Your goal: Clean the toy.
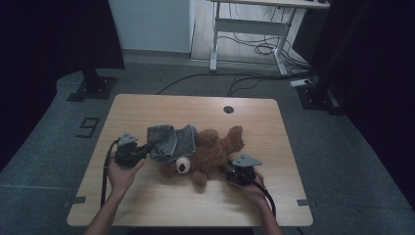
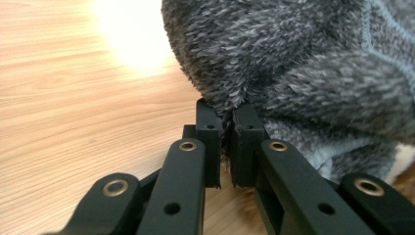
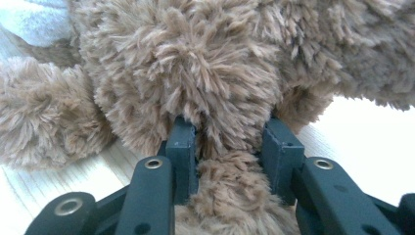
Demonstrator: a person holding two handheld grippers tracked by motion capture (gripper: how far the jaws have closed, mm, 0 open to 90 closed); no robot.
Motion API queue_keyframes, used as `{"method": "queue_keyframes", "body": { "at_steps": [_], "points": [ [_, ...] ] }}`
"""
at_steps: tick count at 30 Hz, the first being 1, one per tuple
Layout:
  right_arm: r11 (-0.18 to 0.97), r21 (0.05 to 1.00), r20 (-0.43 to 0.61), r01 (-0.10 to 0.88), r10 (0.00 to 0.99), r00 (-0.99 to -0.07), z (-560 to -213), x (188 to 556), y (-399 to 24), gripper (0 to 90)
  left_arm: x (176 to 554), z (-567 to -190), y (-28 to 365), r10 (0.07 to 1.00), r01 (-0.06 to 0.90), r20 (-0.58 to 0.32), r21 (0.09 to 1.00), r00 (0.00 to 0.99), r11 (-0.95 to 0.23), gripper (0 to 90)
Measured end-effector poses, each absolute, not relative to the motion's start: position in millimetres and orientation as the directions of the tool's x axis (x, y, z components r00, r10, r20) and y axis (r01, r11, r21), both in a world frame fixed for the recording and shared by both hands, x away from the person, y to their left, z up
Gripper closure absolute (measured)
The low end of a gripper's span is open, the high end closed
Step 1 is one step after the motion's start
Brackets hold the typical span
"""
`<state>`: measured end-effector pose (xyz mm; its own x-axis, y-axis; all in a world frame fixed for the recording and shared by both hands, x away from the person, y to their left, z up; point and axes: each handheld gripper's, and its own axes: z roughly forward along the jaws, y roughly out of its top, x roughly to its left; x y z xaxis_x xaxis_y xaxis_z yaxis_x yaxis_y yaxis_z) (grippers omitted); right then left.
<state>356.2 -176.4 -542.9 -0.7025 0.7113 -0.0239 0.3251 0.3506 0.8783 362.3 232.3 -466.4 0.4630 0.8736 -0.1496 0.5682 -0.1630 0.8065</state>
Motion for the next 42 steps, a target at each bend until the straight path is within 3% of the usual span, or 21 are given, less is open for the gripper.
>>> {"method": "queue_keyframes", "body": {
  "at_steps": [10,19,24,36,42],
  "points": [
    [0.352,0.878,-0.025,0.325,0.711,-0.703,-543,356,-176,62.3,358,-462,256,0.893,0.570,-0.157,0.812,0.422,-0.127,84.2],
    [0.351,0.877,-0.025,0.327,0.713,-0.701,-543,356,-176,62.3,372,-435,191,0.830,0.514,-0.136,0.834,0.541,-0.199,84.0],
    [0.350,0.878,-0.024,0.327,0.713,-0.701,-543,356,-177,62.1,385,-439,154,0.816,0.529,-0.109,0.808,0.568,-0.260,83.8],
    [0.353,0.879,-0.035,0.321,0.719,-0.694,-542,354,-175,58.4,370,-458,141,0.822,0.471,0.012,0.815,0.570,-0.338,84.3],
    [0.342,0.884,-0.025,0.319,0.715,-0.698,-535,350,-179,48.6,360,-464,140,0.820,0.435,0.052,0.828,0.570,-0.355,84.9]
  ]
}}
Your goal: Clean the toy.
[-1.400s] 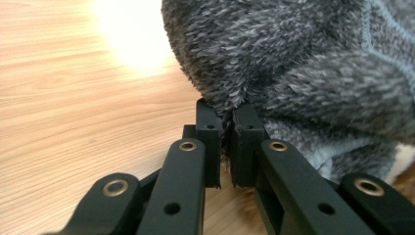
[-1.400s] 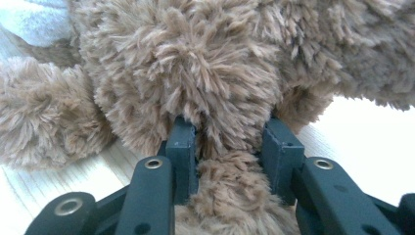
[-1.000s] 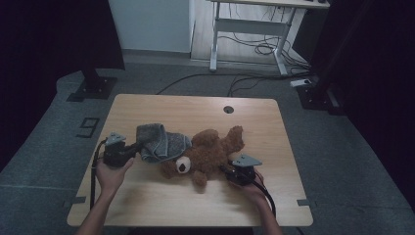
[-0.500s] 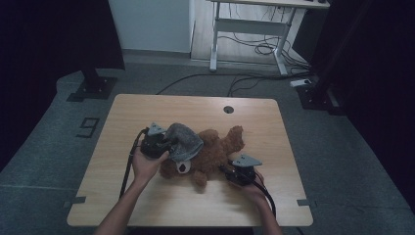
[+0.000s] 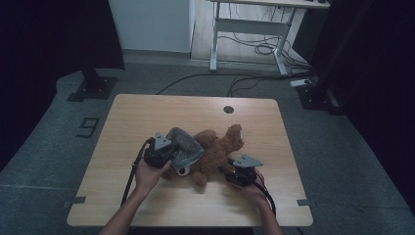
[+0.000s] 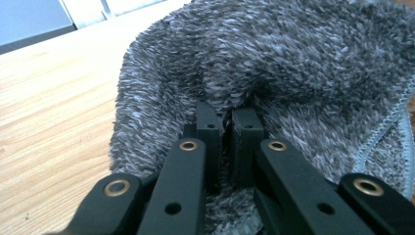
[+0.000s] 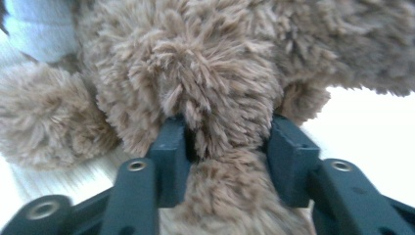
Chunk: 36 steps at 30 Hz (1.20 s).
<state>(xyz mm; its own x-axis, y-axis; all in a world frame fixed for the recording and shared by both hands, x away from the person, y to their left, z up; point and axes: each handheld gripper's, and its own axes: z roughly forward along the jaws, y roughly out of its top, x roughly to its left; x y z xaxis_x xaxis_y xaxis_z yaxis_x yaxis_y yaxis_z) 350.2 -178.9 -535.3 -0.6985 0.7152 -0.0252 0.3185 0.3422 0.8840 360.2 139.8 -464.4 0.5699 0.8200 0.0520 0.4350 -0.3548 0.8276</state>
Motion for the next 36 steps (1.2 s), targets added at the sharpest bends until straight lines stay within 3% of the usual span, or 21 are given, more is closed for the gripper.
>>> {"method": "queue_keyframes", "body": {
  "at_steps": [10,17,23,30,32,36],
  "points": [
    [0.181,0.954,0.025,0.240,0.747,-0.664,-472,341,-194,31.8,342,-472,143,0.808,0.398,0.033,0.858,0.588,-0.325,85.2],
    [0.290,0.917,0.001,0.275,0.687,-0.727,-432,380,-159,23.3,337,-475,146,0.801,0.400,-0.001,0.867,0.599,-0.299,85.4],
    [0.400,0.818,0.080,0.412,0.631,-0.772,-458,412,-154,12.3,334,-477,149,0.792,0.401,-0.020,0.870,0.610,-0.286,85.5],
    [0.492,0.742,0.096,0.455,0.593,-0.799,-486,410,-145,1.4,328,-478,148,0.781,0.395,-0.027,0.873,0.623,-0.285,85.5],
    [0.513,0.721,0.096,0.466,0.592,-0.800,-494,410,-141,3.2,326,-479,147,0.780,0.393,-0.028,0.875,0.625,-0.284,85.5],
    [0.483,0.744,0.110,0.463,0.594,-0.797,-500,406,-146,17.8,324,-480,147,0.776,0.389,-0.031,0.877,0.630,-0.281,85.5]
  ]
}}
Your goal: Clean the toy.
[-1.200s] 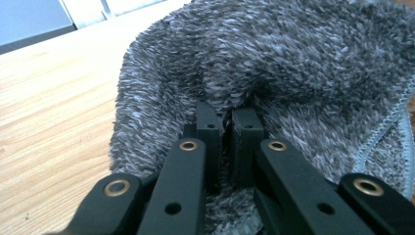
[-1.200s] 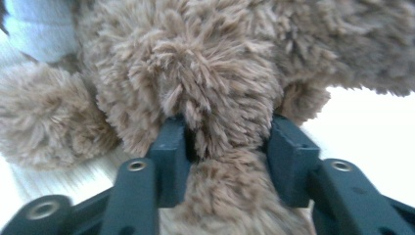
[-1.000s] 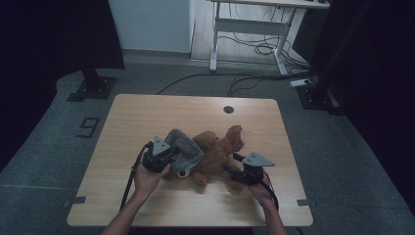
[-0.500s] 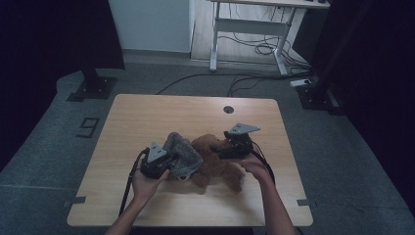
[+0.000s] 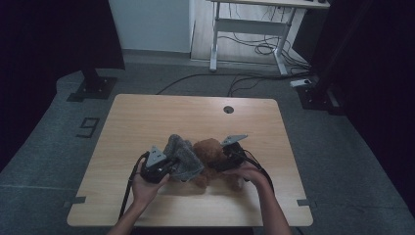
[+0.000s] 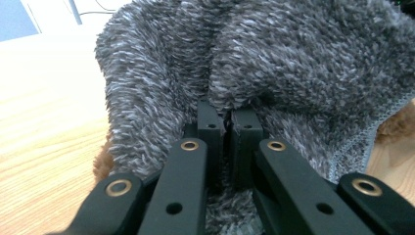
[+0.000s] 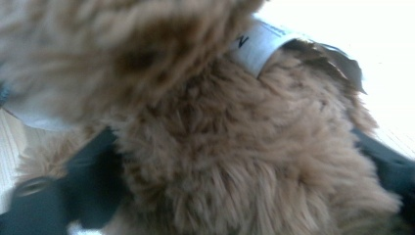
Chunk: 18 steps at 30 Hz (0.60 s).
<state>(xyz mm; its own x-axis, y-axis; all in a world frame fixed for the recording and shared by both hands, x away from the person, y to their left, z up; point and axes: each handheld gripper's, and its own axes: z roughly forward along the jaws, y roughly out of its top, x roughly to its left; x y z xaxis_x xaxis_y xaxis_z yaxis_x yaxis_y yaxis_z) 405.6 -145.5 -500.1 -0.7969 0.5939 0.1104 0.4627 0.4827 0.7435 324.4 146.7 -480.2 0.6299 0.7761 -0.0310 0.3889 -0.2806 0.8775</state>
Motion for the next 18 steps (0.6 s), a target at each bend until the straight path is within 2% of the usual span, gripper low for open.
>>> {"method": "queue_keyframes", "body": {
  "at_steps": [3,6,11,15,18],
  "points": [
    [0.475,0.771,0.067,0.424,0.602,-0.796,-501,400,-146,33.3,325,-481,144,0.778,0.383,-0.024,0.879,0.628,-0.283,85.4],
    [0.482,0.787,0.008,0.386,0.617,-0.787,-500,394,-143,42.2,326,-481,143,0.783,0.380,-0.020,0.882,0.622,-0.279,85.4],
    [0.504,0.805,-0.115,0.313,0.650,-0.751,-496,392,-135,49.2,335,-479,141,0.794,0.379,-0.027,0.888,0.608,-0.260,85.3],
    [0.498,0.827,-0.218,0.262,0.713,-0.667,-495,399,-130,53.8,353,-474,136,0.804,0.394,-0.039,0.885,0.593,-0.248,85.0],
    [0.477,0.836,-0.202,0.271,0.727,-0.657,-496,404,-132,53.4,362,-474,134,0.809,0.404,-0.044,0.881,0.587,-0.245,85.0]
  ]
}}
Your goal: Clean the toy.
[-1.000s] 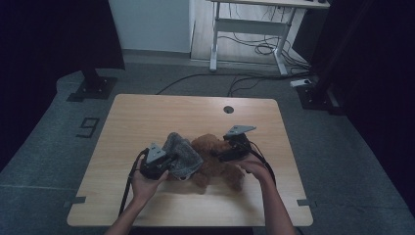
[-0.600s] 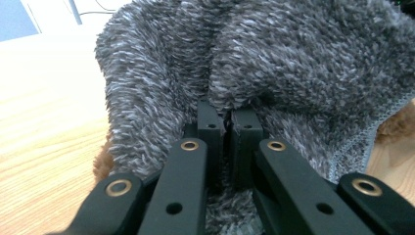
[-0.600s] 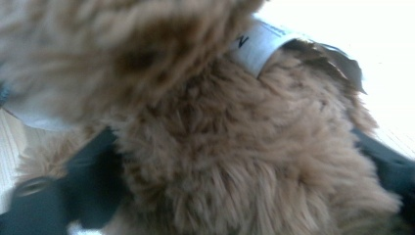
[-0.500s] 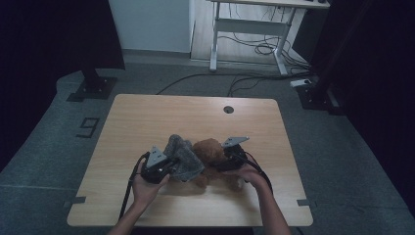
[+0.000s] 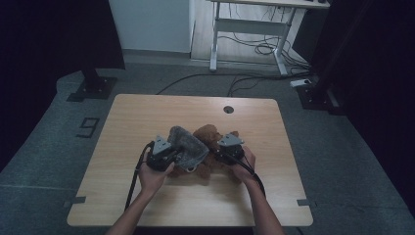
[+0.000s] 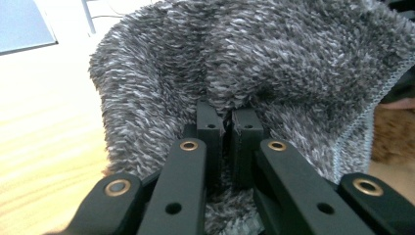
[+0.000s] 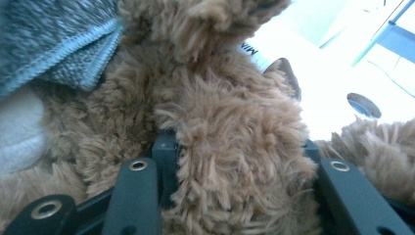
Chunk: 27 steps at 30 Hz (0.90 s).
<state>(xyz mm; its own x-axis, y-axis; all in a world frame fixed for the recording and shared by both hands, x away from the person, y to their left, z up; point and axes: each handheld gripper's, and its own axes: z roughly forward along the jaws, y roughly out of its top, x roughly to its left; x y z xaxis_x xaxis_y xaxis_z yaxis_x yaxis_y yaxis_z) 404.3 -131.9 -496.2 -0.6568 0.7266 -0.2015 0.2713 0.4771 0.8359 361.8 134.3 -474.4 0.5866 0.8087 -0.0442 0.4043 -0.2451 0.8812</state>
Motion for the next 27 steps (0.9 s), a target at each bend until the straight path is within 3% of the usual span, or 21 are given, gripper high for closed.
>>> {"method": "queue_keyframes", "body": {
  "at_steps": [10,17,23,27],
  "points": [
    [0.371,0.890,-0.082,0.263,0.699,-0.710,-510,370,-154,43.0,334,-480,147,0.761,0.401,-0.107,0.891,0.640,-0.211,84.8],
    [0.354,0.908,-0.099,0.224,0.701,-0.706,-518,349,-159,41.2,329,-450,148,0.732,0.401,-0.156,0.900,0.663,-0.173,84.5],
    [0.363,0.914,-0.140,0.183,0.705,-0.695,-522,344,-157,41.2,339,-417,115,0.706,0.360,-0.126,0.913,0.697,-0.193,84.1],
    [0.367,0.917,-0.163,0.156,0.702,-0.693,-526,340,-157,40.9,362,-430,89,0.718,0.442,-0.129,0.856,0.684,-0.267,83.9]
  ]
}}
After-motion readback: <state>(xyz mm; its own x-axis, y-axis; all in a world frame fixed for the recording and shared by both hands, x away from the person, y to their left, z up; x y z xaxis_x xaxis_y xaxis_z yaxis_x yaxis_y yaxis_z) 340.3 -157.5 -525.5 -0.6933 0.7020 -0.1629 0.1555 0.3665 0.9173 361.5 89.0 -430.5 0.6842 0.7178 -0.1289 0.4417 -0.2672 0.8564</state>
